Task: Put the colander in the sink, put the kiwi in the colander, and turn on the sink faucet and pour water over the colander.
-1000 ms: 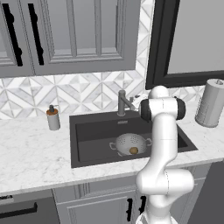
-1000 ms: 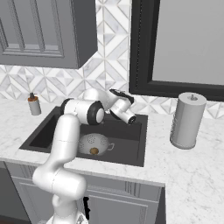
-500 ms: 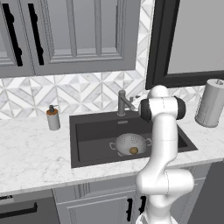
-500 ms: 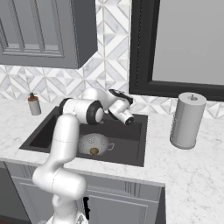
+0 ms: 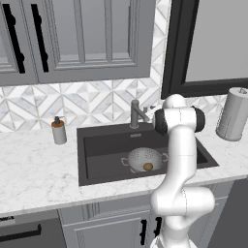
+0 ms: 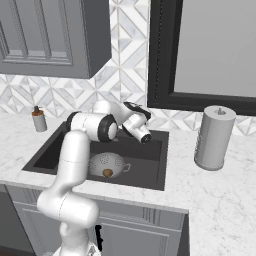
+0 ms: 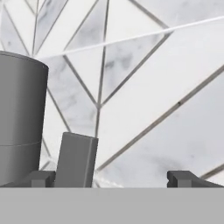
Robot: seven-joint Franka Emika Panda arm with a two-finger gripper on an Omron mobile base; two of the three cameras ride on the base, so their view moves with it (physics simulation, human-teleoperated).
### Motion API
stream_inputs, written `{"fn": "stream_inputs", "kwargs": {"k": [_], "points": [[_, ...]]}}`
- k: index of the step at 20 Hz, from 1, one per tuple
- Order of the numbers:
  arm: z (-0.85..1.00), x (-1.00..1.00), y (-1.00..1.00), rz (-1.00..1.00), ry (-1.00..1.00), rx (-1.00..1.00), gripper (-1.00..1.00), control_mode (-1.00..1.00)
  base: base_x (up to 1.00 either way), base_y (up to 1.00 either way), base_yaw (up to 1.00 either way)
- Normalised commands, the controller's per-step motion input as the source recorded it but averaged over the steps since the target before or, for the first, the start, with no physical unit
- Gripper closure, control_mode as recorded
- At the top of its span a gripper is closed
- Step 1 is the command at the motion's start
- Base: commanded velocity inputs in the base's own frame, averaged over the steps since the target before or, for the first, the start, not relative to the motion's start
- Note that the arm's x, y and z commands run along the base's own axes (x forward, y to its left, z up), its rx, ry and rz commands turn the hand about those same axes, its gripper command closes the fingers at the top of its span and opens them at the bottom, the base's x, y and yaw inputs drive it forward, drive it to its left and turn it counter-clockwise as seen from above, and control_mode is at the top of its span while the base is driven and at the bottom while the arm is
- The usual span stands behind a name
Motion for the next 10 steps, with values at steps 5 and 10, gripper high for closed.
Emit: {"fn": "stream_inputs", "kwargs": {"k": [5, 10], "points": [[0.00, 0.02, 0.04, 0.00, 0.00, 0.01, -1.00, -1.00, 0.00, 0.00, 0.00], [0.00, 0.00, 0.07, 0.00, 0.00, 0.03, -1.00, -1.00, 0.00, 0.00, 0.00]]}}
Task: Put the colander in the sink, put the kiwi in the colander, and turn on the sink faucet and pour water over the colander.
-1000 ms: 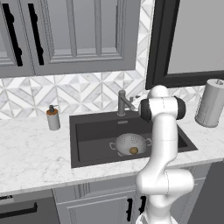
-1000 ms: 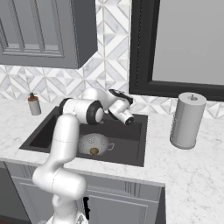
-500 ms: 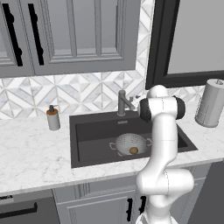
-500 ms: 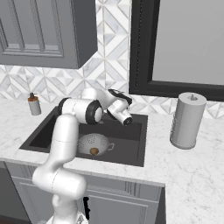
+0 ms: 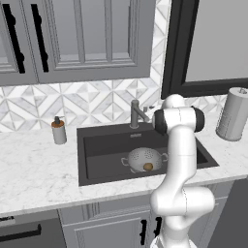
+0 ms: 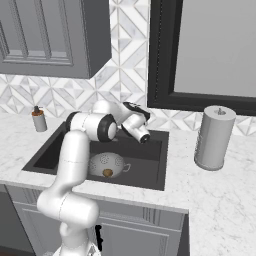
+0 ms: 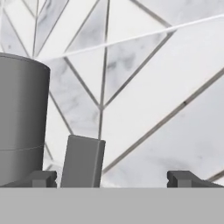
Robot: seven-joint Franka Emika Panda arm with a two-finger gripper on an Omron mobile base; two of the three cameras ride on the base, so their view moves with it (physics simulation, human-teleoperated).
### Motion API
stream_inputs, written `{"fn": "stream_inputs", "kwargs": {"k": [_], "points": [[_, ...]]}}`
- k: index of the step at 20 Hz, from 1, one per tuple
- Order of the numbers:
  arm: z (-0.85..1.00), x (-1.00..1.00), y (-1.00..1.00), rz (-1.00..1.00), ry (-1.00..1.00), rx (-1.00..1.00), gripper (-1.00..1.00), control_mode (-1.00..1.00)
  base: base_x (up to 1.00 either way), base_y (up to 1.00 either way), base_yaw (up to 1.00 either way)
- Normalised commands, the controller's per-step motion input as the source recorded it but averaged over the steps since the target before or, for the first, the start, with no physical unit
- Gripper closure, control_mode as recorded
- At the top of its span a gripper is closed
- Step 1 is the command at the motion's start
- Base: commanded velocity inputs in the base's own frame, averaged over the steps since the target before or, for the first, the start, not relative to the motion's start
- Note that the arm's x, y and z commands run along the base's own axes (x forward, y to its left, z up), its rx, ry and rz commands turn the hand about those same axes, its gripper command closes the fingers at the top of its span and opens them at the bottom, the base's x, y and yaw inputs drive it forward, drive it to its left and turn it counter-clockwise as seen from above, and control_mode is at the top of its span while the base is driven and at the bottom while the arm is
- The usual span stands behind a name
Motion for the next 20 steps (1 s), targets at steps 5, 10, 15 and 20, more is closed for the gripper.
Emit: {"fn": "stream_inputs", "kwargs": {"k": [5, 10, 15, 20], "points": [[0.00, 0.03, 0.10, 0.00, 0.00, 0.01, -1.00, -1.00, 0.00, 0.00, 0.00], [0.01, 0.19, 0.00, 0.00, 0.00, 0.00, -1.00, -1.00, 0.00, 0.00, 0.00], [0.00, 0.23, 0.00, 0.00, 0.00, 0.00, -1.00, -1.00, 0.00, 0.00, 0.00], [0.00, 0.15, 0.00, 0.00, 0.00, 0.01, 1.00, -1.00, 0.00, 0.00, 0.00]]}}
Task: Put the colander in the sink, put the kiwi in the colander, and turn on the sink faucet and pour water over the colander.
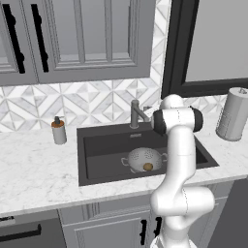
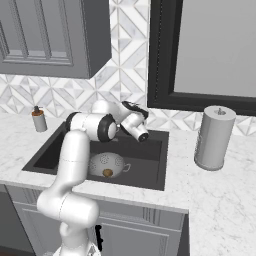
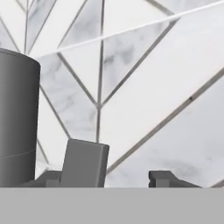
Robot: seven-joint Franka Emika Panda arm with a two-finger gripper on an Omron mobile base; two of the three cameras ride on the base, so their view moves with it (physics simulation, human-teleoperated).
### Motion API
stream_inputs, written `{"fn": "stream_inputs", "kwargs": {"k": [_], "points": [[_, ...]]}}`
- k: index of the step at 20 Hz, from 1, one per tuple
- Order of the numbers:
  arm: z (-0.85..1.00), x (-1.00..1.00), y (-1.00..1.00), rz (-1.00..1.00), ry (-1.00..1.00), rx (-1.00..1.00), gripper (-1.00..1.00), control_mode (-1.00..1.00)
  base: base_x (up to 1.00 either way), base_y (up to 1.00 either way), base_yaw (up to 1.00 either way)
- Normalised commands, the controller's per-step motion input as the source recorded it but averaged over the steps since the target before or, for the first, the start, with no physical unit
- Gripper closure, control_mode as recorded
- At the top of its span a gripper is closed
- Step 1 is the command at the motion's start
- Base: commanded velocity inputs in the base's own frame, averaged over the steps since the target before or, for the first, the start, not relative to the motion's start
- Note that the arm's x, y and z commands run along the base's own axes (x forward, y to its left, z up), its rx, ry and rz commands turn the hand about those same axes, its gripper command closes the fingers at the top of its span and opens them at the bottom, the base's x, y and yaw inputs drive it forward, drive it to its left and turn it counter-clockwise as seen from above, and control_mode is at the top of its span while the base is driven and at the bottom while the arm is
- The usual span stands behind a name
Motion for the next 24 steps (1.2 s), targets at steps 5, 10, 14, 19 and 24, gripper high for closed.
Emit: {"fn": "stream_inputs", "kwargs": {"k": [5, 10, 14, 19, 24], "points": [[0.00, 0.06, -0.05, -0.02, -0.01, 0.00, 1.00, -1.00, 0.00, 0.00, 0.00], [0.00, 0.00, -0.24, -0.04, -0.01, 0.02, 1.00, -1.00, 0.00, 0.00, 0.00], [0.00, 0.00, -0.43, -0.10, 0.00, 0.03, 1.00, -1.00, 0.00, 0.00, 0.00], [0.00, 0.00, -0.54, -0.08, 0.00, 0.02, 1.00, -1.00, 0.00, 0.00, 0.00], [0.00, 0.00, -0.59, -0.04, 0.00, 0.03, 1.00, -1.00, 0.00, 0.00, 0.00]]}}
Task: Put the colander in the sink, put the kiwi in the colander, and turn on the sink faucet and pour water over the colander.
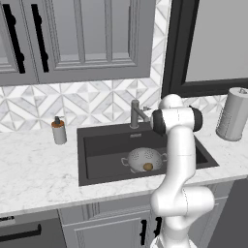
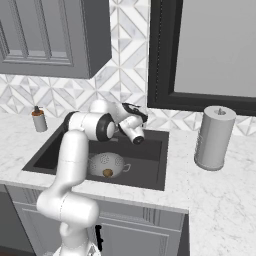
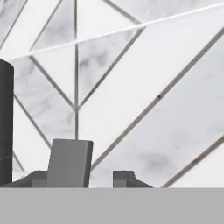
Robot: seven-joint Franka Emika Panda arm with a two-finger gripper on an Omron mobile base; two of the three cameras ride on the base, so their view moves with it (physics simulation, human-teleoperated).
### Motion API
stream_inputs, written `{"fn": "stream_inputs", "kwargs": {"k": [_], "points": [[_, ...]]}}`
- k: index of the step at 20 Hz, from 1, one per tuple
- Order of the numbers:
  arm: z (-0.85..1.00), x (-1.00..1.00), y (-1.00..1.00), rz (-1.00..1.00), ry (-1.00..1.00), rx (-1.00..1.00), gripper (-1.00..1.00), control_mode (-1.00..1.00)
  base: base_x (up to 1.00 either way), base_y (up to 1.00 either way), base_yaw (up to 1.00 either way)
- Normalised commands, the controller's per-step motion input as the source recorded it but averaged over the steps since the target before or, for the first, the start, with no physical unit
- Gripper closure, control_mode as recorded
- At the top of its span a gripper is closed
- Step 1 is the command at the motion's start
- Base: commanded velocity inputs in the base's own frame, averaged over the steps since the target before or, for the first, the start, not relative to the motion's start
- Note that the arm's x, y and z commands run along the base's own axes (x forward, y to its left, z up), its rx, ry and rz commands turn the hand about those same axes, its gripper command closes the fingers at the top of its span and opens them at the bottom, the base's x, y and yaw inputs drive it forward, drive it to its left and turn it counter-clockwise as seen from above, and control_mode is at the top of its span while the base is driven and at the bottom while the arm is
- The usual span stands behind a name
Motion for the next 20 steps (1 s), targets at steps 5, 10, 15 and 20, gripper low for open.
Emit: {"fn": "stream_inputs", "kwargs": {"k": [5, 10, 15, 20], "points": [[-0.03, 0.00, -0.69, -0.01, 0.00, 0.04, 1.00, -1.00, 0.00, 0.00, 0.00], [-0.03, 0.00, -0.76, 0.00, 0.00, 0.06, 1.00, -1.00, 0.00, 0.00, 0.00], [-0.02, 0.00, -0.80, 0.00, 0.02, 0.08, 1.00, -1.00, 0.00, 0.00, 0.00], [-0.08, 0.00, -0.81, 0.00, 0.06, 0.08, 1.00, -1.00, 0.00, 0.00, 0.00]]}}
